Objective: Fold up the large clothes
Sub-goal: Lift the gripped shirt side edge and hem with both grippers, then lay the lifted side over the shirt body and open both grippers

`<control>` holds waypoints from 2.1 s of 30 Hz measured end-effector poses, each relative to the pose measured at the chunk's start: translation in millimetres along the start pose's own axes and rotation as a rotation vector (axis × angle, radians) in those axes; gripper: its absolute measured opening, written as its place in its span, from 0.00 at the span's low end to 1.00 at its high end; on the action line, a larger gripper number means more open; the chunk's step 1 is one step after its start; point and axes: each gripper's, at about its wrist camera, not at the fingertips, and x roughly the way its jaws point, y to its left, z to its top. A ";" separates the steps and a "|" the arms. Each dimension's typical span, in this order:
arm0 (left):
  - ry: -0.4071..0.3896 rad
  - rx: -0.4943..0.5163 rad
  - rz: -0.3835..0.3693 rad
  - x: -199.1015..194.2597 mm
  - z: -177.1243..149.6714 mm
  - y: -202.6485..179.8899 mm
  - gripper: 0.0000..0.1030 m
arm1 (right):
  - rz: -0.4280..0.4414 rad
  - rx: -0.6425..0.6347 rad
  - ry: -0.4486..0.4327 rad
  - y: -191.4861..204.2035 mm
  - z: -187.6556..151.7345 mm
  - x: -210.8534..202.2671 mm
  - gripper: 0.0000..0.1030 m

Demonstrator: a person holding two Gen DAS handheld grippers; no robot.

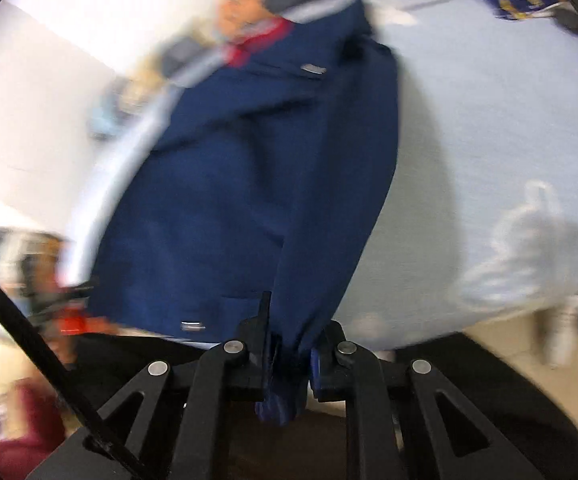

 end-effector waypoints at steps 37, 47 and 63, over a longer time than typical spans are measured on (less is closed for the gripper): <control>-0.289 -0.134 -0.122 -27.6 248.6 4.4 0.21 | 0.115 0.081 -0.419 -5.6 207.6 -94.8 0.15; -0.242 -0.130 -0.068 60.8 353.4 9.8 0.21 | 0.071 0.181 -0.393 -44.6 320.5 -31.0 0.15; -0.013 -0.387 -0.032 247.3 456.5 82.8 0.36 | 0.020 0.510 -0.247 -164.2 433.5 125.3 0.31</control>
